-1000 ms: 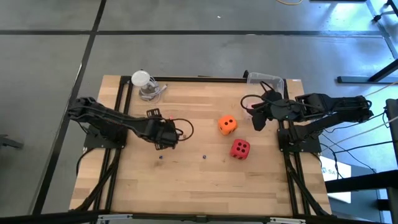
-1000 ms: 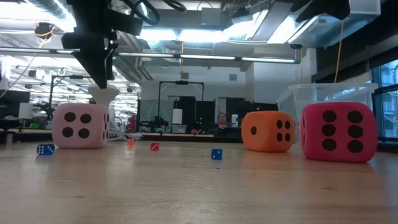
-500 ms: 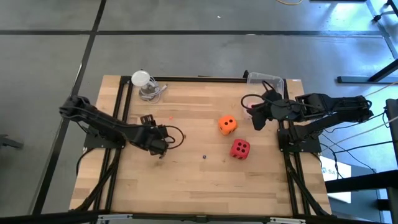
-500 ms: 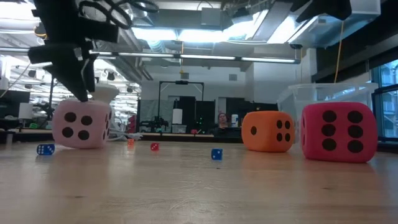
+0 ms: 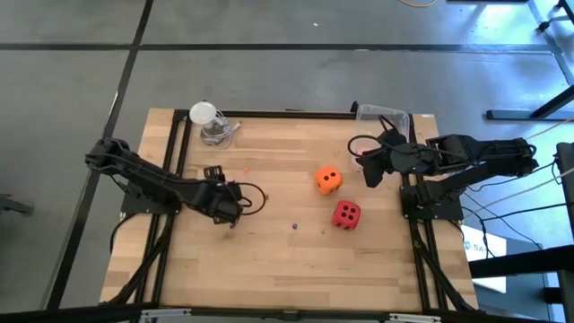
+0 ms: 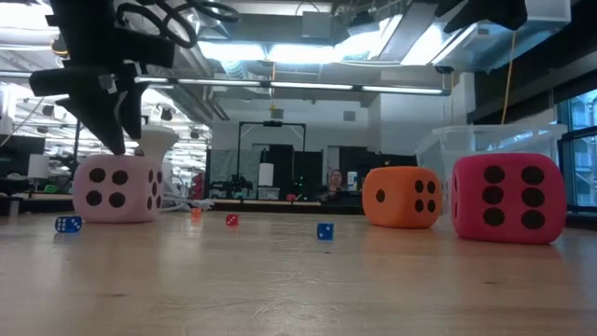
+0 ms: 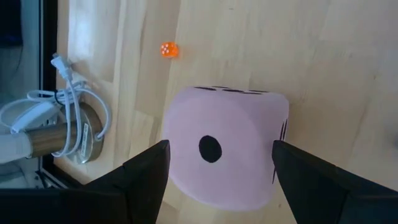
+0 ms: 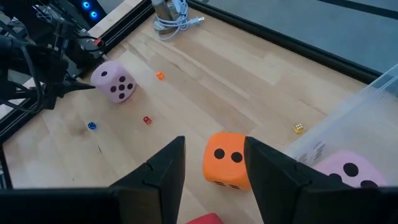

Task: Pick & Place Dice
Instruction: Put the large pink die into the container

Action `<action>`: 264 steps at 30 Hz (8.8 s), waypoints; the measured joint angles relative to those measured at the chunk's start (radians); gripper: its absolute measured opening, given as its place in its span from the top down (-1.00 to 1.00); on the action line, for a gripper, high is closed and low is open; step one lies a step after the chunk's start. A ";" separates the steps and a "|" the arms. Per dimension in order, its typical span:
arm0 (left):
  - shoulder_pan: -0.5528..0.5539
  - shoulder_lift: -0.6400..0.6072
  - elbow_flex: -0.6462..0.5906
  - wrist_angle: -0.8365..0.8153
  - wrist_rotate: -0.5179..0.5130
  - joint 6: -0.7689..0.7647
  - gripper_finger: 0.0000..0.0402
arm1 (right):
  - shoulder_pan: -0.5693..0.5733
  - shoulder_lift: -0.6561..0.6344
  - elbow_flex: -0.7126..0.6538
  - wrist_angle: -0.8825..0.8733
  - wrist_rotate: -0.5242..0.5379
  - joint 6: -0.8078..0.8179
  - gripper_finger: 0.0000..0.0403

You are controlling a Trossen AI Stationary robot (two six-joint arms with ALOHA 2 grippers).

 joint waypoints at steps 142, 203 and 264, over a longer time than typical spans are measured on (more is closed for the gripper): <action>0.342 -0.434 0.030 0.504 0.469 -0.173 0.70 | 0.026 0.405 0.085 0.729 -0.200 -1.024 -0.91; 0.392 -0.430 0.028 0.698 0.699 -0.132 0.90 | -0.037 0.750 0.352 0.700 -0.418 -1.232 0.21; 0.559 -0.676 0.032 0.570 0.700 -0.086 0.15 | -0.172 0.442 0.357 0.065 -0.169 -0.406 0.42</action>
